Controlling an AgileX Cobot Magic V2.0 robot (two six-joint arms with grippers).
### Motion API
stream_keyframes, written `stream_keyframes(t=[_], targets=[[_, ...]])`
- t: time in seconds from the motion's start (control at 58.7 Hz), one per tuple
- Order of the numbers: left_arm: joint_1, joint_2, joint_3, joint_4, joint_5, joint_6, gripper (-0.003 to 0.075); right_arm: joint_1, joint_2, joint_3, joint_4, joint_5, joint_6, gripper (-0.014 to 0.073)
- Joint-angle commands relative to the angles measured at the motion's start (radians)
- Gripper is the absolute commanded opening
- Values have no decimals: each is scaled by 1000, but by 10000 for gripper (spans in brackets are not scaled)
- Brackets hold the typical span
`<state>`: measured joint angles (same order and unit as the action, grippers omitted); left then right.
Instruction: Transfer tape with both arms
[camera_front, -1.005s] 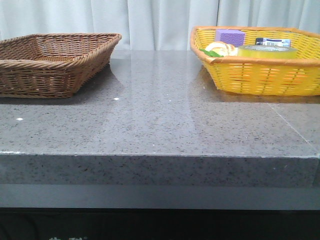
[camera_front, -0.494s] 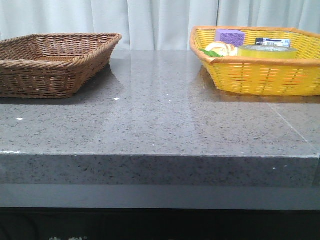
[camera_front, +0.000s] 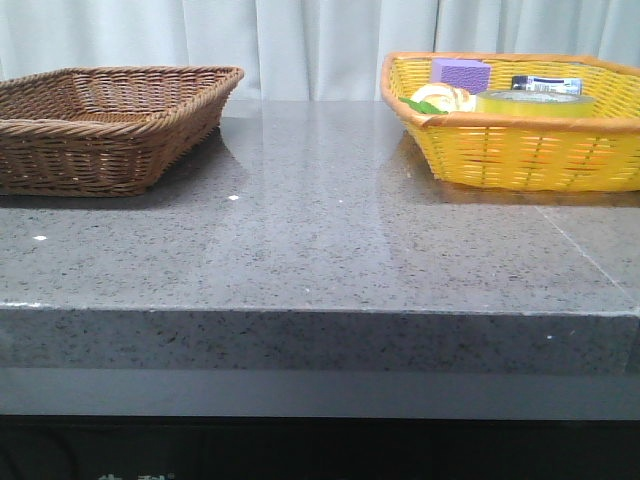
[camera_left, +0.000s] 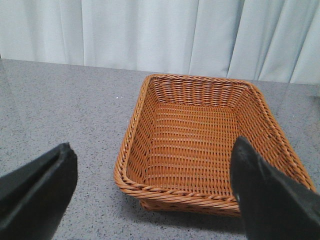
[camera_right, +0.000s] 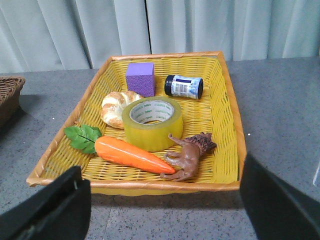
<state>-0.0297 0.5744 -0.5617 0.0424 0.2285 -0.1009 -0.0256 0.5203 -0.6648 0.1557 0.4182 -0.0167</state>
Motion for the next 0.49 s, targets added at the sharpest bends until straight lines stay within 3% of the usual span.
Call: stream_keyframes(t=[0.0, 0.256, 0.477], targets=[[0, 5, -37, 2, -77, -4, 618, -9, 77, -67, -8, -62, -10, 634], [0, 5, -37, 2, -77, -4, 618, -43, 475, -357, -8, 92, 17, 634], [0, 5, -37, 2, -77, -4, 618, -71, 745, -590, -8, 133, 17, 634]])
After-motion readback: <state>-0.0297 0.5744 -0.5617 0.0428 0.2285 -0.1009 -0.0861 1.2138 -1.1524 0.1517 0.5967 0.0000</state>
